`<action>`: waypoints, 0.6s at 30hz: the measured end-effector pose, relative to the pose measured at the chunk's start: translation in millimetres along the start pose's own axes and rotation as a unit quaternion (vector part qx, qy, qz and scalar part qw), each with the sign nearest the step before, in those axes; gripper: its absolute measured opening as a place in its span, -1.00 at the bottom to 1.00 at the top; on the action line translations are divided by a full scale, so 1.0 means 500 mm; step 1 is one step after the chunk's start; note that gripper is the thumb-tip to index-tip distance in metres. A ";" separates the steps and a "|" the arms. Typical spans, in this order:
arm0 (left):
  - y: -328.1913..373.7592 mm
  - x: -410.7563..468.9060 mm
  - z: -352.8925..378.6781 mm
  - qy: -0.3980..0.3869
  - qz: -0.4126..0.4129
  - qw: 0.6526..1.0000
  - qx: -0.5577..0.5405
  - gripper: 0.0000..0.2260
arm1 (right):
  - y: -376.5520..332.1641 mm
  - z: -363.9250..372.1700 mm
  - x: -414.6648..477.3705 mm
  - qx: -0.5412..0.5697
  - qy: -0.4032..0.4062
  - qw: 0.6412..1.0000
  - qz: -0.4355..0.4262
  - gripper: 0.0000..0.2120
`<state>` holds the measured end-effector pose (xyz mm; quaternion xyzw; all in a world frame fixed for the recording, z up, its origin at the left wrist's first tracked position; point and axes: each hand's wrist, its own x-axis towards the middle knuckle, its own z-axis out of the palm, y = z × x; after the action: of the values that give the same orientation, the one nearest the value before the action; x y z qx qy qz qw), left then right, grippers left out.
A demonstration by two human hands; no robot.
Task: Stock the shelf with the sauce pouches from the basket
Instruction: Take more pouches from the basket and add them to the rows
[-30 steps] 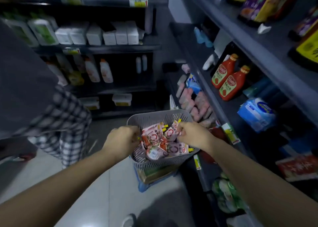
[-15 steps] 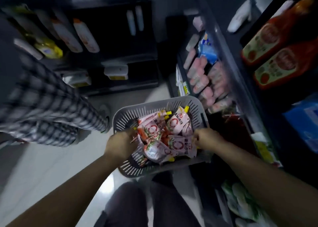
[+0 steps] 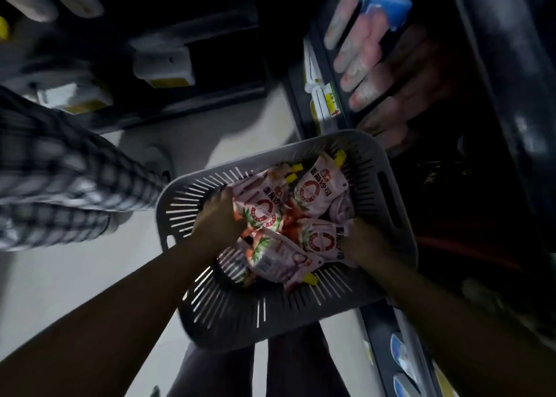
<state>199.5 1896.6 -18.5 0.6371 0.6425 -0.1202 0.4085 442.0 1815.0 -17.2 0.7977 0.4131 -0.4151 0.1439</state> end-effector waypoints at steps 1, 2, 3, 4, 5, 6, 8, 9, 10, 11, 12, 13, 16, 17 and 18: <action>0.001 0.011 0.004 0.000 -0.009 1.000 -0.002 -0.46 | -0.001 0.009 0.002 -0.011 0.011 1.000 0.005 -0.72; 0.001 0.022 0.009 -0.004 -0.017 1.000 -0.005 -0.47 | 0.000 0.016 0.006 -0.031 0.030 0.999 0.007 -0.70; 0.000 0.033 0.015 -0.011 -0.023 1.000 -0.011 -0.45 | -0.001 0.021 0.007 -0.055 0.050 0.997 0.009 -0.68; -0.002 0.041 0.022 -0.020 -0.030 0.999 -0.019 -0.42 | -0.003 0.024 0.007 -0.064 0.070 0.995 0.009 -0.66; -0.003 0.048 0.027 -0.028 -0.039 0.998 -0.029 -0.38 | -0.007 0.027 0.006 -0.061 0.080 0.995 0.017 -0.63; -0.003 0.053 0.033 -0.030 -0.047 0.998 -0.040 -0.35 | -0.008 0.033 0.008 -0.067 0.088 0.993 0.031 -0.60; -0.005 0.057 0.046 -0.018 -0.060 0.997 -0.047 -0.30 | -0.007 0.044 0.010 -0.109 0.096 0.988 0.049 -0.57; -0.005 0.058 0.053 -0.007 -0.060 0.997 -0.045 -0.27 | -0.006 0.048 0.012 -0.127 0.100 0.985 0.055 -0.57; -0.004 0.058 0.057 0.002 -0.060 0.997 -0.041 -0.23 | -0.005 0.051 0.017 -0.136 0.105 0.983 0.063 -0.57; -0.003 0.059 0.061 0.008 -0.062 0.997 -0.038 -0.20 | -0.005 0.052 0.019 -0.136 0.110 0.982 0.077 -0.55; -0.004 0.061 0.067 0.012 -0.063 0.997 -0.031 -0.19 | -0.004 0.055 0.021 -0.130 0.113 0.981 0.090 -0.54; -0.005 0.061 0.072 0.014 -0.060 0.998 -0.015 -0.19 | -0.004 0.058 0.024 -0.121 0.117 0.981 0.101 -0.54; -0.005 0.064 0.080 0.009 -0.054 0.998 0.036 -0.18 | -0.009 0.068 0.033 -0.077 0.129 0.981 0.121 -0.61; -0.005 0.065 0.080 0.008 -0.051 0.998 0.036 -0.19 | -0.010 0.066 0.034 -0.063 0.132 0.982 0.121 -0.65; -0.006 0.066 0.080 0.010 -0.047 0.998 0.031 -0.20 | -0.009 0.062 0.037 -0.051 0.132 0.983 0.117 -0.70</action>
<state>216.6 1892.7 -67.5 0.6197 0.6717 -0.1529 0.3760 427.6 1809.9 -50.0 0.8800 0.3528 -0.2649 0.1760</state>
